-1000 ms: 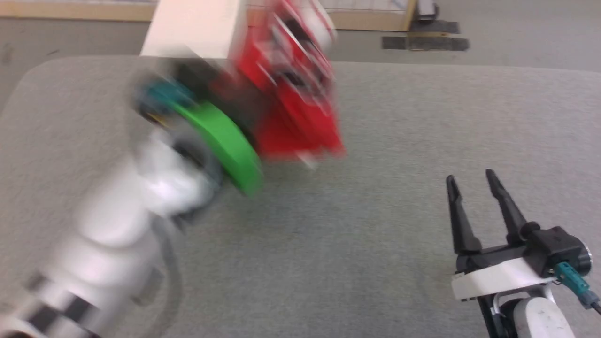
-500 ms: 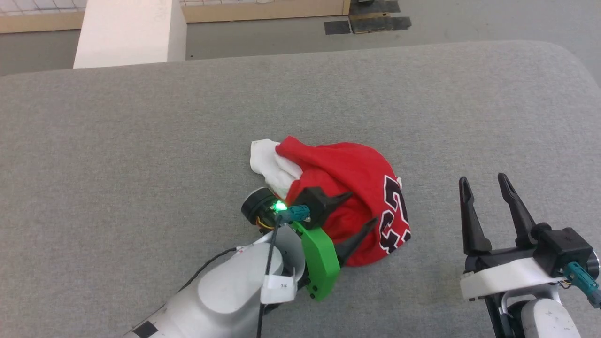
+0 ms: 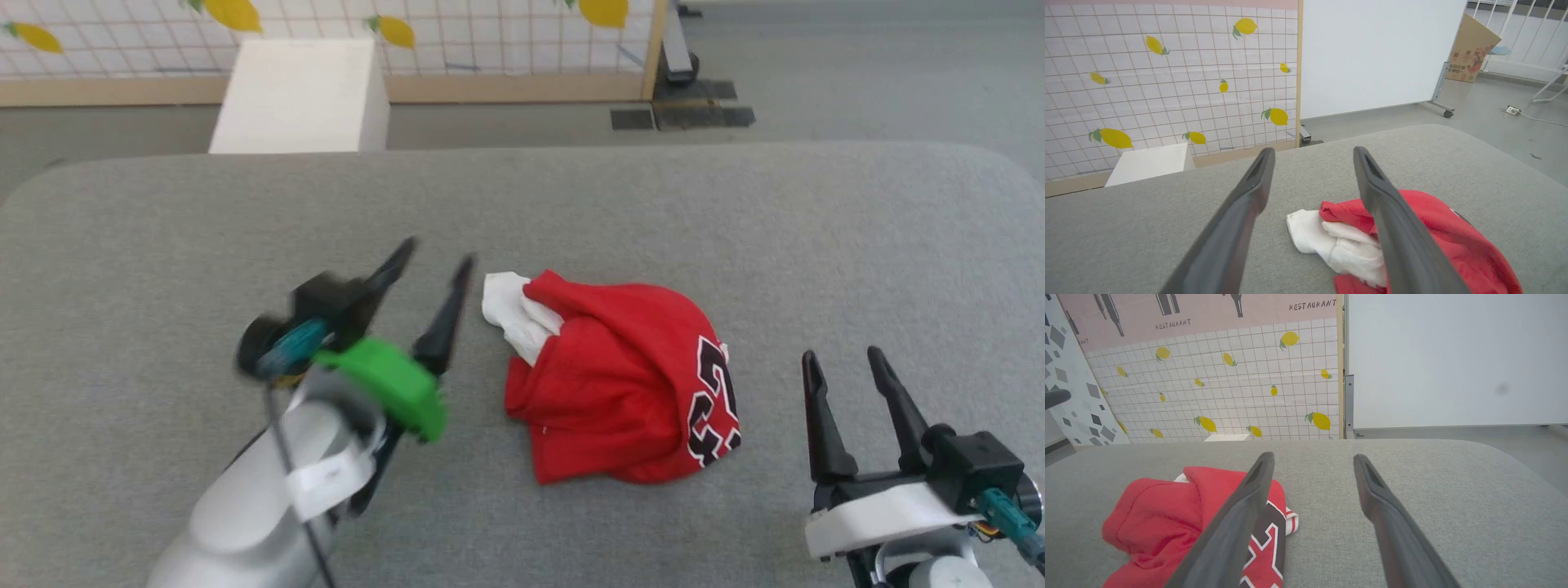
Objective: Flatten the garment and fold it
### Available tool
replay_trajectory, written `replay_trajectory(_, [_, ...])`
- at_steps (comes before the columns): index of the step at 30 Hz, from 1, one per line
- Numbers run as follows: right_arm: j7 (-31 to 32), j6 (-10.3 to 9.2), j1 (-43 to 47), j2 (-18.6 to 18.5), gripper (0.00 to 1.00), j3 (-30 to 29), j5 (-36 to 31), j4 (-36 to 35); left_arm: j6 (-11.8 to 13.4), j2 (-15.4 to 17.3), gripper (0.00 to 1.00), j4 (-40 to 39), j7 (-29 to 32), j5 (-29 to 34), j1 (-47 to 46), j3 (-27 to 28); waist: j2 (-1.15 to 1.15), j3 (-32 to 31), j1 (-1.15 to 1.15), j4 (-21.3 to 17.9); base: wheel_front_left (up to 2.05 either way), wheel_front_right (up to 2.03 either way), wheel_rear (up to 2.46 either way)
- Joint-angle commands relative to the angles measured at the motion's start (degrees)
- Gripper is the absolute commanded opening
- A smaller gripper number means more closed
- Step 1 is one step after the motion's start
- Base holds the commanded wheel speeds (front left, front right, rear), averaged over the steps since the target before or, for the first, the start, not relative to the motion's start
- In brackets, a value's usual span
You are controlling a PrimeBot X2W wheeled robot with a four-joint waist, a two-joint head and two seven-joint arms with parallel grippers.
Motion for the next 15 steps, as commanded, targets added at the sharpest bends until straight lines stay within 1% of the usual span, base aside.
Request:
replay_trajectory(1, [-0.3, -0.09, 1.0, 0.0, 1.0, 0.1, -0.4, 0.2, 0.8, 0.7, 1.0, -1.1, -0.2, 1.1, 3.3, 1.7, 0.0, -2.2, 0.0, 1.9, 0.0, 0.0, 0.0])
replay_trajectory(5, [-0.3, -0.09, 2.2, 0.0, 1.0, 0.5, -0.2, 0.4, 2.5, 1.4, 1.0, -4.8, -0.2, 3.1, 12.2, 7.9, 0.0, -3.5, 0.0, 2.5, 0.0, 0.0, 0.0])
replay_trajectory(8, [-0.3, -0.09, 3.1, 0.0, 1.0, 0.9, 0.0, 0.6, 3.0, 0.6, 1.0, -7.2, -0.2, 5.1, 18.6, 11.1, 0.0, -4.3, 0.0, 2.8, 0.0, 0.0, 0.0])
replay_trajectory(11, [-0.3, -0.09, 3.8, 0.0, 1.0, 1.3, 0.4, 1.0, 2.5, -1.1, 1.0, -9.0, -0.2, 7.0, 23.7, 13.8, 0.0, -5.0, 0.0, 3.0, 0.0, 0.0, 0.0])
replay_trajectory(15, [-0.3, -0.09, 4.5, 0.0, 1.0, 1.6, 0.6, 1.3, 1.7, -3.2, 1.0, -10.4, -0.2, 9.5, 28.0, 16.0, 0.0, -5.5, 0.0, 3.0, 0.0, 0.0, 0.0])
